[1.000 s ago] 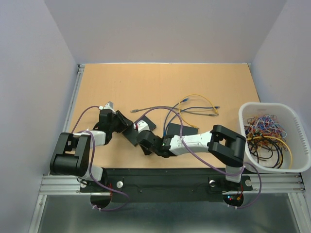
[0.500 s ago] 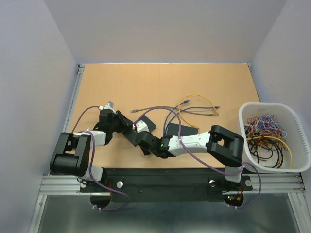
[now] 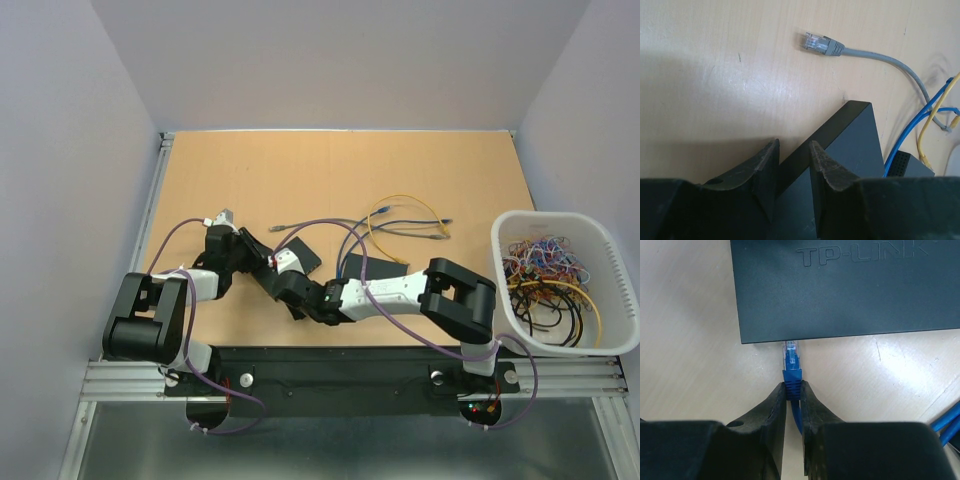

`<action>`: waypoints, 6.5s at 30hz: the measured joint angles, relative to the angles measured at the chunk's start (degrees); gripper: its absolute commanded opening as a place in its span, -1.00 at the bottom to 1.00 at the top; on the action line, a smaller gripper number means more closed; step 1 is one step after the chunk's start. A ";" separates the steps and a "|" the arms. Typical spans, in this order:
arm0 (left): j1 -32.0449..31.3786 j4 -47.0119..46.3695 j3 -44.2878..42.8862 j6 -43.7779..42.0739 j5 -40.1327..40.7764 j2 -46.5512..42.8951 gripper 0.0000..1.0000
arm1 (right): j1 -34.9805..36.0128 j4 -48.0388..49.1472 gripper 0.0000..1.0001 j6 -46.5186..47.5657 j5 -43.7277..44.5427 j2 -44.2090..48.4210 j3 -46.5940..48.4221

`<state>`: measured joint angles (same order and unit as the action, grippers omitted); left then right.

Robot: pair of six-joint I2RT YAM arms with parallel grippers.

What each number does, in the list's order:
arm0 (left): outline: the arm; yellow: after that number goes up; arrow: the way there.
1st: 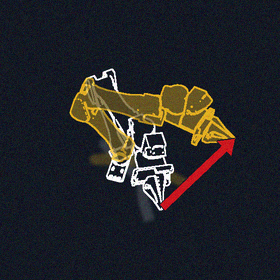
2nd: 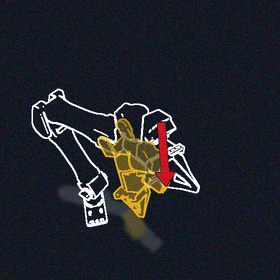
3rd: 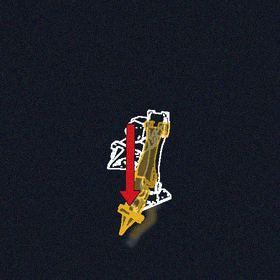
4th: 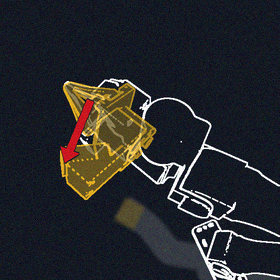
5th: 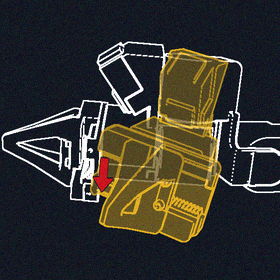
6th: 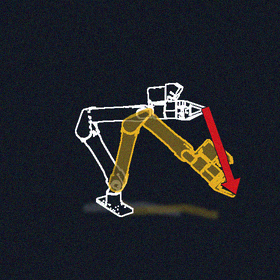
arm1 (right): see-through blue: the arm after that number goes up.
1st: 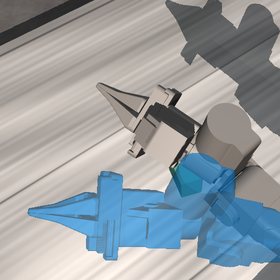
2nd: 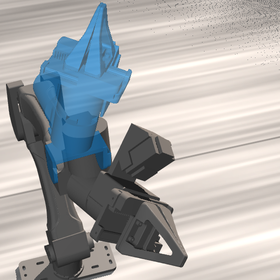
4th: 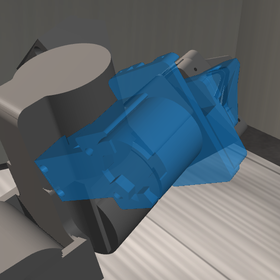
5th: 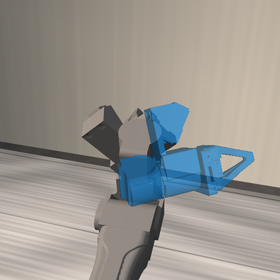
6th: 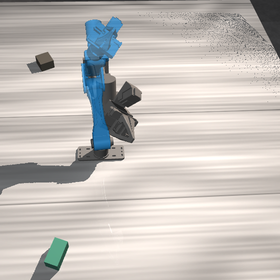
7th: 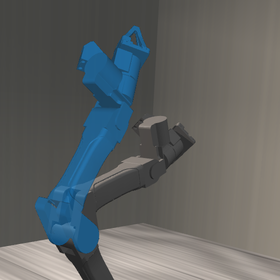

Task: Insert the plug into the switch port

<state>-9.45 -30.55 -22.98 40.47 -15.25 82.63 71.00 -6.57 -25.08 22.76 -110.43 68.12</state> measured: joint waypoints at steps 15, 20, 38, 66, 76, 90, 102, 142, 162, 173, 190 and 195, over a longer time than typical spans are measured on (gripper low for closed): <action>-0.70 -0.07 0.04 0.13 1.36 -0.28 -0.19 | 0.00 -2.80 -0.99 -0.02 -0.15 -0.20 2.19; -0.85 -0.11 0.04 0.13 1.68 -0.31 -0.19 | 0.00 -3.82 -0.99 -0.22 -0.28 -0.72 3.21; -0.96 -0.98 0.04 0.09 2.21 -0.31 -0.19 | 0.90 -4.98 -0.99 -0.63 1.90 -2.95 5.57; -3.63 -4.98 3.69 3.19 5.22 -5.25 -0.16 | -1.27 -5.18 -0.99 5.46 -0.07 -2.84 5.55; -3.87 -7.13 -0.94 5.64 5.20 4.57 -0.18 | -5.42 -5.18 -0.99 7.10 -1.57 0.15 2.23; -5.53 -12.17 -1.38 7.48 2.73 8.09 -0.24 | -10.80 -5.38 -0.99 9.14 -4.22 3.28 -0.72; -6.32 -15.50 -2.27 5.49 1.75 10.75 -0.27 | -8.70 -2.01 -0.99 12.20 -2.29 3.34 -3.13; -7.76 -13.84 -6.51 -1.88 -5.49 13.81 -0.29 | -7.48 15.65 -0.99 30.08 -4.44 10.27 -17.38; -8.37 -15.43 -7.43 -3.02 -3.45 15.08 -0.29 | -6.84 19.37 -0.99 33.29 -2.93 6.21 -16.02; -12.04 -24.30 -1.92 -0.57 6.75 14.51 -0.29 | -6.40 12.17 -0.99 33.22 -0.98 4.31 -10.91; -20.37 -36.81 7.58 12.22 12.02 12.59 -0.30 | -7.56 7.19 -0.99 31.19 -1.86 -1.29 -1.40; -20.44 -41.24 8.35 16.15 11.93 15.45 -0.31 | -7.65 7.21 -0.99 31.85 -3.39 -1.29 -1.42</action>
<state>-29.89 -71.79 -14.63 56.62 -3.31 98.08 63.35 0.64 6.76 19.38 -111.72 66.70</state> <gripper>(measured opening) 0.345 0.200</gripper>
